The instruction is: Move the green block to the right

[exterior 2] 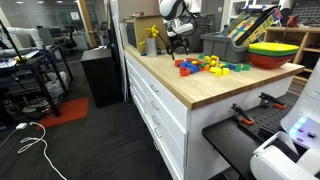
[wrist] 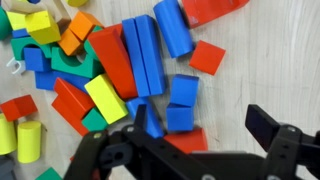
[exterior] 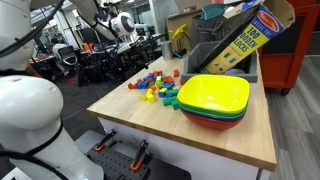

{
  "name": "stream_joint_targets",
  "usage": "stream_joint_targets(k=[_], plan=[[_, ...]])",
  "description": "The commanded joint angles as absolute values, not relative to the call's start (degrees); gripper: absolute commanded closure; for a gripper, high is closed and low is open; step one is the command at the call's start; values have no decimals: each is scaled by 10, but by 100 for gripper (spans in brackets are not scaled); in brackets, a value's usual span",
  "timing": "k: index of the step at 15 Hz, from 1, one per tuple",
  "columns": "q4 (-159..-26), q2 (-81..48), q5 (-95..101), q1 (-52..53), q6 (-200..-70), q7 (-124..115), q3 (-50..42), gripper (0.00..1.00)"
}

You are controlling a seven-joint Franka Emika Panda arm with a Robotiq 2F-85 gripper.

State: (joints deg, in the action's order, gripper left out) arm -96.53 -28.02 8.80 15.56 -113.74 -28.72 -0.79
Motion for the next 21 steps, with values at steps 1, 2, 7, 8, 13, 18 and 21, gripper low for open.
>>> stream_joint_targets(k=[1, 2, 7, 8, 13, 18, 21], plan=[[-1105, -190, 99, 156, -1212, -315, -2, 0], [-1136, -173, 95, 154, -1231, -318, 1, 0], [-1293, -79, 72, 143, -1331, -324, 19, 0], [-1325, -59, 69, 141, -1349, -326, 22, 0], [-1493, 60, 35, 122, -1410, -308, 42, 0], [-1656, 210, -45, 100, -1405, -236, 50, 0], [-1619, 235, -37, 80, -1333, -197, 47, 0]])
